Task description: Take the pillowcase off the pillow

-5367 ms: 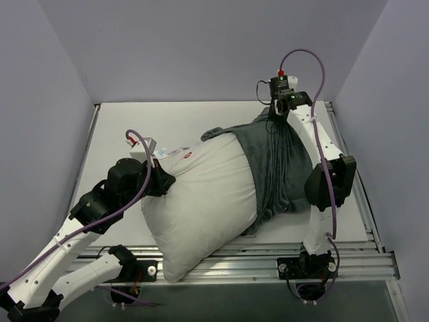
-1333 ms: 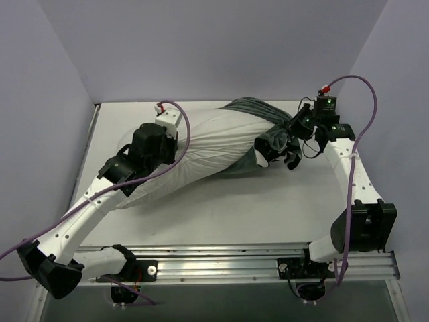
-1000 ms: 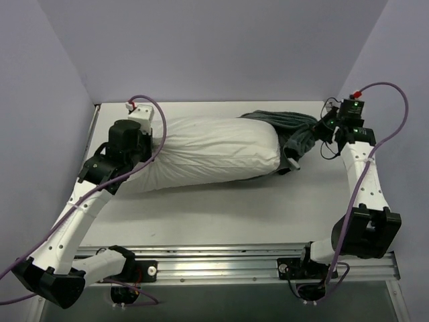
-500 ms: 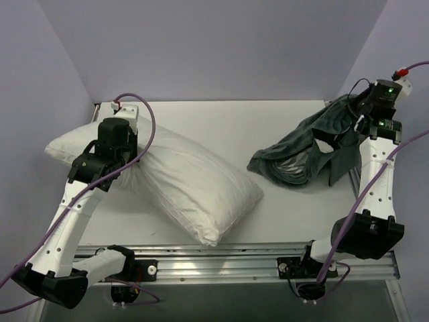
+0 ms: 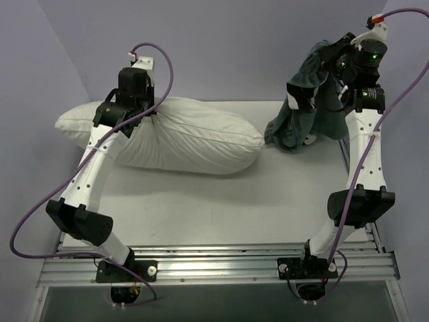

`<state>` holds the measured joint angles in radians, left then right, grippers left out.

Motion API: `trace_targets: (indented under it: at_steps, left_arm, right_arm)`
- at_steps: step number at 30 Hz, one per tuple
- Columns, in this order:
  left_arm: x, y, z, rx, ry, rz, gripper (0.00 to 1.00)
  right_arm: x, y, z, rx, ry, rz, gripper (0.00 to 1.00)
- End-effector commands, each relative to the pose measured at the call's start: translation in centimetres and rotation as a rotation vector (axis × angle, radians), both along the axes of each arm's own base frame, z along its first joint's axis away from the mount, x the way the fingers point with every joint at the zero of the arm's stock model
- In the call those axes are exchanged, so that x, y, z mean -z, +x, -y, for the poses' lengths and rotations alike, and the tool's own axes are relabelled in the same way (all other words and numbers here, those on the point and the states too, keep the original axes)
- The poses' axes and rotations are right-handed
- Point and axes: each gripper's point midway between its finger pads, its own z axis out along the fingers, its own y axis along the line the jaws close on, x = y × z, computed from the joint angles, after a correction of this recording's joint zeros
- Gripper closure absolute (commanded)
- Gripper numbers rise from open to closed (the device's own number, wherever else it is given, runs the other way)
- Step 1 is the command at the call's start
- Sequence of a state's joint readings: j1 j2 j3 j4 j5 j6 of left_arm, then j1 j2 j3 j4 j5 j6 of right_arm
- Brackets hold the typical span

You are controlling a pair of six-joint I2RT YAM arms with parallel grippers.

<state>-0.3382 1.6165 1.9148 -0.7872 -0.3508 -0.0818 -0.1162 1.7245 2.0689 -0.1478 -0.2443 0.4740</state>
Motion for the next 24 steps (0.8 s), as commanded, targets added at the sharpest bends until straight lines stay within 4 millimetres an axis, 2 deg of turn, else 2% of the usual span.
trace_targets:
  at_steps: [1, 2, 4, 6, 7, 8, 9, 10, 11, 12, 13, 14, 15, 16, 17, 18, 19, 20, 21, 22, 24]
  left_arm:
    - [-14.7, -1.3, -1.8, -0.078, -0.180, 0.486, 0.98]
    - [-15.8, -2.4, -2.3, -0.079, -0.194, 0.527, 0.98]
    - [-14.5, -3.1, -2.4, -0.077, -0.195, 0.516, 0.98]
    - [-11.3, -4.4, -2.7, -0.080, -0.200, 0.480, 0.98]
    - [-10.0, -5.0, -2.7, -0.086, -0.224, 0.464, 0.98]
    - [-6.8, -6.0, -2.8, -0.085, -0.219, 0.417, 0.98]
    - [-5.2, -6.6, -3.0, -0.095, -0.224, 0.391, 0.98]
    - [-3.6, -7.3, -3.2, -0.109, -0.247, 0.365, 0.98]
    - [-0.4, -8.7, -3.7, -0.123, -0.235, 0.308, 0.98]
    - [1.2, -9.4, -3.9, -0.138, -0.248, 0.280, 0.84]
    - [2.2, -10.9, -4.4, -0.148, -0.251, 0.256, 0.70]
    - [4.8, -11.7, -4.6, -0.157, -0.243, 0.201, 0.54]
    - [5.6, -12.5, -4.8, -0.160, -0.247, 0.179, 0.32]
    - [5.6, -13.7, -4.8, -0.147, -0.272, 0.181, 0.24]
    - [6.6, -14.8, -5.0, -0.148, -0.265, 0.141, 0.17]
    - [6.7, -15.6, -5.1, -0.149, -0.277, 0.131, 0.07]
    - [6.6, -17.0, -5.6, -0.148, -0.279, 0.125, 0.04]
    - [6.2, -17.7, -5.7, -0.146, -0.286, 0.131, 0.01]
    - [5.4, -18.3, -5.9, -0.142, -0.297, 0.146, 0.04]
    - [4.9, -19.4, -6.2, -0.139, -0.302, 0.154, 0.06]
    - [3.5, -20.5, -6.6, -0.137, -0.312, 0.184, 0.06]
  right_arm:
    - [-13.0, -6.1, -3.3, -0.124, -0.057, 0.447, 1.00]
    - [-12.6, -6.3, -3.9, -0.144, -0.074, 0.462, 1.00]
    - [-12.2, -7.3, -5.7, -0.196, -0.094, 0.466, 1.00]
    - [-9.5, -8.3, -6.9, -0.239, -0.109, 0.429, 1.00]
    - [-9.2, -9.8, -7.9, -0.271, -0.113, 0.432, 1.00]
    - [-4.4, -8.9, -8.4, -0.285, -0.098, 0.339, 1.00]
    - [-2.3, -9.1, -8.5, -0.287, -0.089, 0.303, 1.00]
    - [-1.0, -10.1, -8.4, -0.277, -0.078, 0.285, 1.00]
    - [1.5, -10.1, -8.9, -0.265, -0.048, 0.237, 1.00]
    - [7.9, -9.8, -8.8, -0.250, 0.017, 0.100, 1.00]
    - [9.6, -10.6, -8.8, -0.241, 0.042, 0.083, 1.00]
    - [12.5, -10.9, -8.8, -0.230, 0.067, 0.022, 1.00]
    - [18.0, -11.7, -8.9, -0.221, 0.090, -0.095, 1.00]
    - [19.7, -12.6, -8.9, -0.219, 0.099, -0.137, 1.00]
    - [22.7, -13.8, -9.0, -0.210, 0.100, -0.232, 0.98]
    - [24.6, -14.8, -9.0, -0.207, 0.095, -0.282, 0.98]
    - [26.8, -16.6, -8.8, -0.204, 0.085, -0.337, 0.95]
    - [29.0, -18.2, -8.5, -0.185, 0.085, -0.418, 0.93]
    - [30.0, -19.5, -8.4, -0.181, 0.085, -0.450, 0.91]
    - [31.2, -21.6, -8.3, -0.177, 0.086, -0.493, 0.87]
    - [32.4, -23.8, -8.2, -0.173, 0.102, -0.546, 0.81]
